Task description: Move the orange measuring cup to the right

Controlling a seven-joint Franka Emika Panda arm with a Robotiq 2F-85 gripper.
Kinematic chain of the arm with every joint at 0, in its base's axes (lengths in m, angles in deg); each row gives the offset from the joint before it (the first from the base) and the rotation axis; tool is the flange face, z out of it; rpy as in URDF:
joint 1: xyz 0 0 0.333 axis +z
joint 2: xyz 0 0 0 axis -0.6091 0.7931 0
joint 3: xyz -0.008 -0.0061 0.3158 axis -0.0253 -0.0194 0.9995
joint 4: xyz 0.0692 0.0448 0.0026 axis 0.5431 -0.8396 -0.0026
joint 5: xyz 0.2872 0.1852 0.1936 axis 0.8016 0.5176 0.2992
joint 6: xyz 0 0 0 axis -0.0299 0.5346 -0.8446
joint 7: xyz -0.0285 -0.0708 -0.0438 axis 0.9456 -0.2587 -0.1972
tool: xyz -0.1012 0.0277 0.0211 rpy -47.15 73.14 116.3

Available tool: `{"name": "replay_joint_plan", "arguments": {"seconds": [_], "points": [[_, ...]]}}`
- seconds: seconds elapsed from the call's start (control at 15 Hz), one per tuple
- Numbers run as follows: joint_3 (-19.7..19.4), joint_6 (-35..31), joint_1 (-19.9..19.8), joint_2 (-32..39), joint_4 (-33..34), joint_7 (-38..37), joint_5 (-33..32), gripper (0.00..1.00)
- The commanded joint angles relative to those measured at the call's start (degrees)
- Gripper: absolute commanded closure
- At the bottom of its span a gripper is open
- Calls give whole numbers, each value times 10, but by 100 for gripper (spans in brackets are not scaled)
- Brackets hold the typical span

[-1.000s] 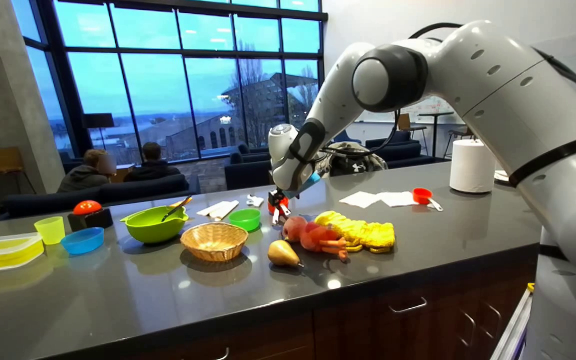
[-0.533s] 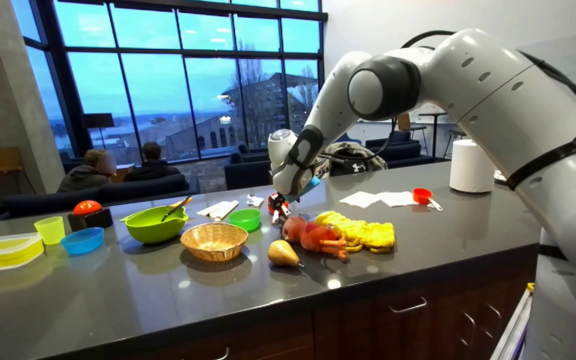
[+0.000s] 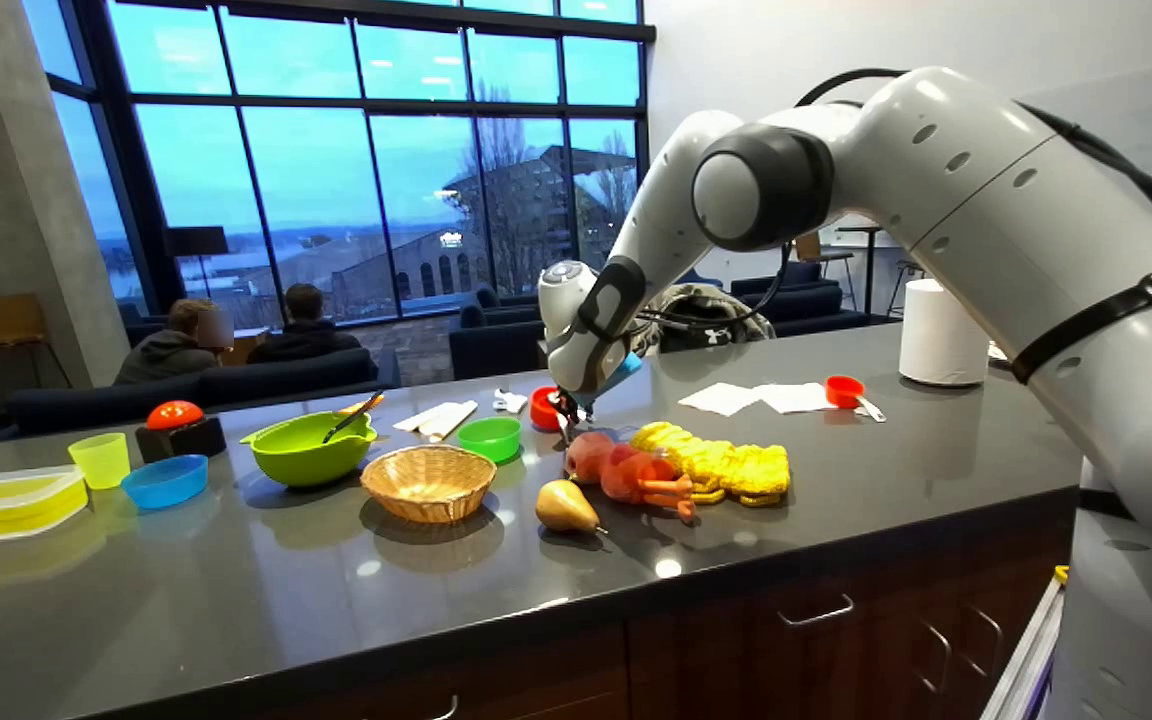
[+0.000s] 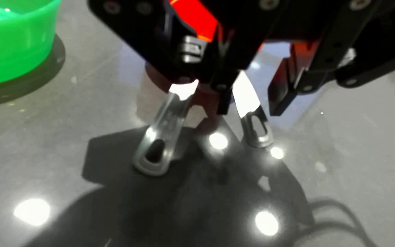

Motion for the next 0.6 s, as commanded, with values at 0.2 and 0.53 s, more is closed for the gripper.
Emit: {"name": "replay_joint_plan", "arguments": {"seconds": [0.2, 0.53], "points": [[-7, 9, 7, 3, 15, -14, 3, 100], [-4, 8, 8, 0, 18, -13, 3, 99]]}}
